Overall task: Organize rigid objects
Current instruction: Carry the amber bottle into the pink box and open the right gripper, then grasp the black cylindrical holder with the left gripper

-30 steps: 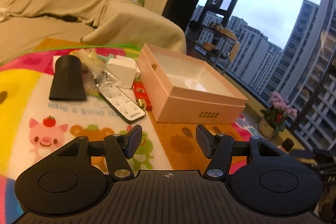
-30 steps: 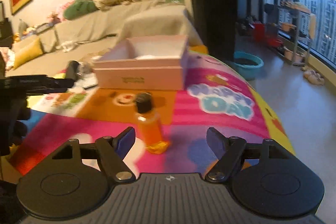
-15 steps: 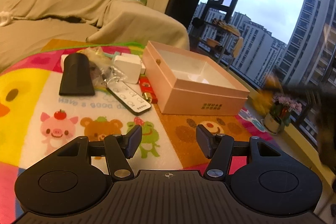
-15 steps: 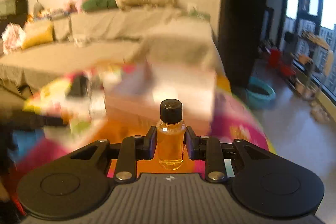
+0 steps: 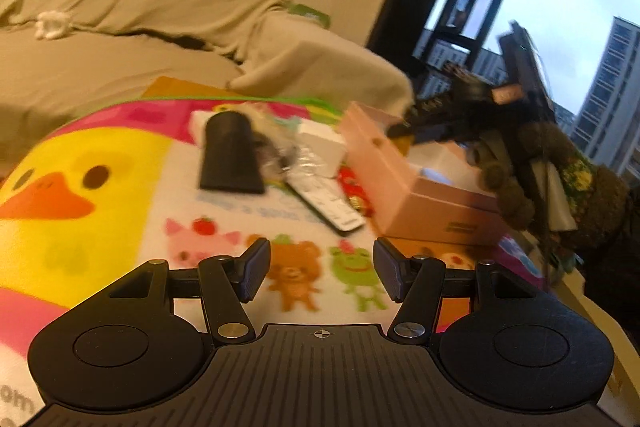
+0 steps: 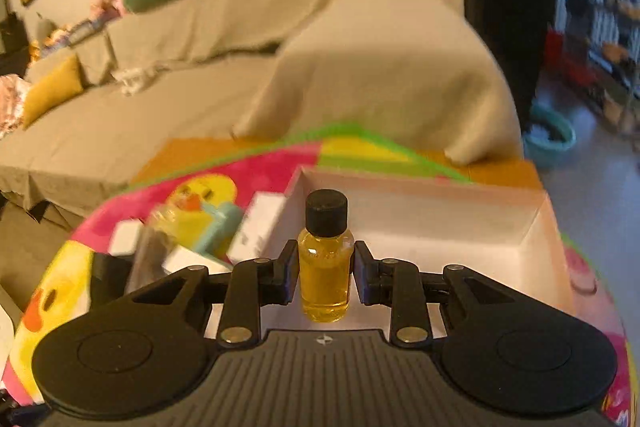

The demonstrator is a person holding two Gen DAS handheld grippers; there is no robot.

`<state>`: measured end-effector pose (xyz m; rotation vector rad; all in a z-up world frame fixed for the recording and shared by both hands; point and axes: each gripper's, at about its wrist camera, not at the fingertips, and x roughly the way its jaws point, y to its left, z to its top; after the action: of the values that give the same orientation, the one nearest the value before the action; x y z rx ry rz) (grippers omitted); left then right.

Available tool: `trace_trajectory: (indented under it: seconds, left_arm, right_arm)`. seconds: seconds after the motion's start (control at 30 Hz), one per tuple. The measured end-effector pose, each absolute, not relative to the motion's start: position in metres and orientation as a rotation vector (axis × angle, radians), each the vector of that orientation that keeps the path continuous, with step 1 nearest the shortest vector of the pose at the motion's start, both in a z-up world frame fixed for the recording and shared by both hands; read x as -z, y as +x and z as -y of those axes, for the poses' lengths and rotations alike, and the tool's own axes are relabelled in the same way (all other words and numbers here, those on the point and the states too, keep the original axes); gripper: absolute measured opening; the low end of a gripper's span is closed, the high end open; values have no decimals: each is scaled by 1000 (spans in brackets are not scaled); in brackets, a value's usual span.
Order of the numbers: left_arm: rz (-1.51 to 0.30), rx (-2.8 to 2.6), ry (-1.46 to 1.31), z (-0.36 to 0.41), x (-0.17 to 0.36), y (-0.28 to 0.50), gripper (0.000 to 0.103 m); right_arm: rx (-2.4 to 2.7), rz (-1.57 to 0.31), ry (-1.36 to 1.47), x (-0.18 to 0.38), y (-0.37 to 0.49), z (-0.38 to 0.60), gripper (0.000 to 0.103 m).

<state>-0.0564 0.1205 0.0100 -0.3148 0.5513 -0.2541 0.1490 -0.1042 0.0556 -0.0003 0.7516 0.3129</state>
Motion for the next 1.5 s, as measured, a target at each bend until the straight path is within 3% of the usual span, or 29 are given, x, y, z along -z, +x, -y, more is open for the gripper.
trace_trajectory:
  seconds: [0.23,0.37,0.57,0.77,0.97,1.07,1.13,1.3,1.5]
  left_arm:
    - [-594,211,-340,-128,2,-49,62]
    - [-606,188,-315,-126,2,-42,62]
    - [-598,137,-282,-121,-3,-27,62]
    - [-533,15,-255,-129,-18,13,62]
    - [-612,-54,-310,-137,-10,72,62]
    - [-621,-62,-303,-134,-1,83,62]
    - [-612,-68,-267,-129,-1,81,54]
    - [-635,4,-267,-130,-3,61,54]
    - [-625,116,-261,-141,-1,17,53]
  right_arm:
    - [-323,-727,-28,-52,119,117,33]
    - [-342,-611,-76,-67,69,131,62]
    - [-382,-532,-150,-59,-10,143,77]
    - [-391,-542,-173,-21,-63,139,79]
    - [-412,-598,-170,2,-74,132,82]
    - [-429,-597,-171,3,-74,131,91]
    - [-440,-615,-178,4,-73,129,91]
    - [-435,-653,-181,6,-65,126,91]
    - [-458,-559,-235,-16,-61,102,91]
